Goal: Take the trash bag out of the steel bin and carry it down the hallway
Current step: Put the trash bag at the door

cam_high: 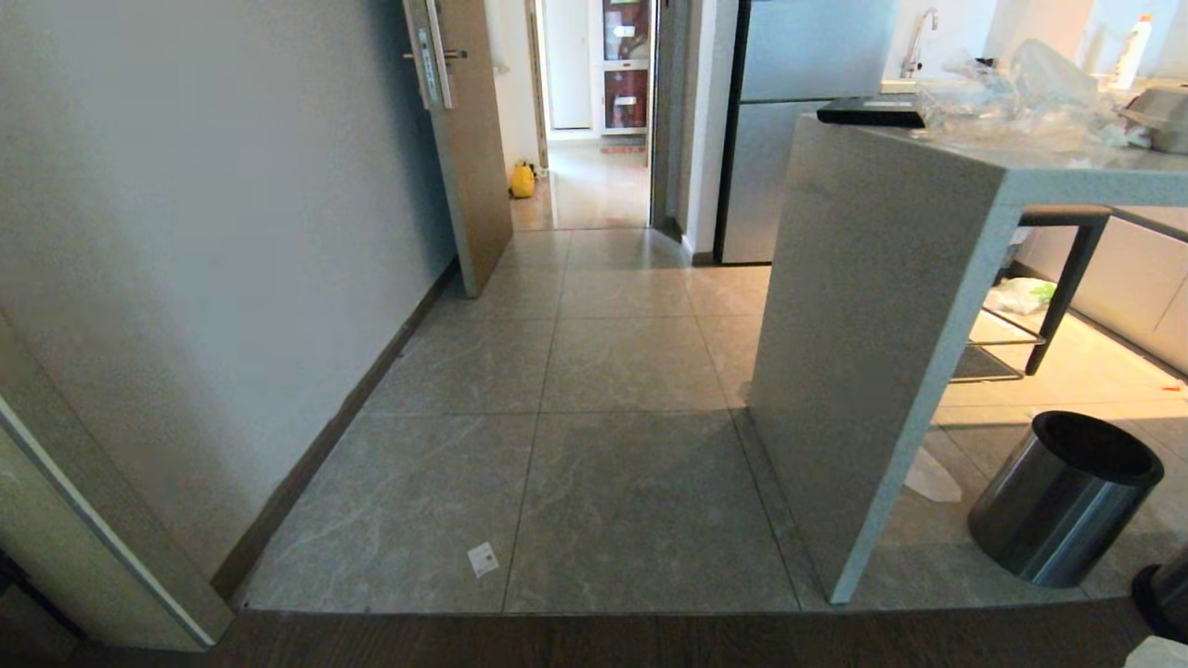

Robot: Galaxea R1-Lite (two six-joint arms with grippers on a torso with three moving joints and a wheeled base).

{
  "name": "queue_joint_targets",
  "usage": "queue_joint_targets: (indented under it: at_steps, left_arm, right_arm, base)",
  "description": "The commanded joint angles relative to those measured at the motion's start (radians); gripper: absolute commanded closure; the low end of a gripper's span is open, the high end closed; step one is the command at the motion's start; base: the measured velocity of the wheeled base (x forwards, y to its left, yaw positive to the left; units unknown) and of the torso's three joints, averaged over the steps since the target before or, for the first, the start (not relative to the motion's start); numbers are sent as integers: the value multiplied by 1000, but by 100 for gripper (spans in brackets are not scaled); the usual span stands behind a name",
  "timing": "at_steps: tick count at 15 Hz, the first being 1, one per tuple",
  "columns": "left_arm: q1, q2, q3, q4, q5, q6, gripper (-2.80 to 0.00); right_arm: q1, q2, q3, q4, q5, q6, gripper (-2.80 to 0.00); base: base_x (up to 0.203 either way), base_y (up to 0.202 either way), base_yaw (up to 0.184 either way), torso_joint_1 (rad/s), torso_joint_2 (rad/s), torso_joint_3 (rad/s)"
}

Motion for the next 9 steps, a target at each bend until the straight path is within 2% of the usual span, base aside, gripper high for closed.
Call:
queue_joint_targets:
  at_steps: [1,9]
  left_arm:
    - [0,0,0,1,1,0,0]
    - [0,0,0,0,1,0,0]
  right_arm:
    - [0,0,0,0,0,-1,0]
    - [0,0,0,0,0,-1,0]
  base:
    - [179,0,-1,5,-2,1]
    - [190,0,0,4,3,5]
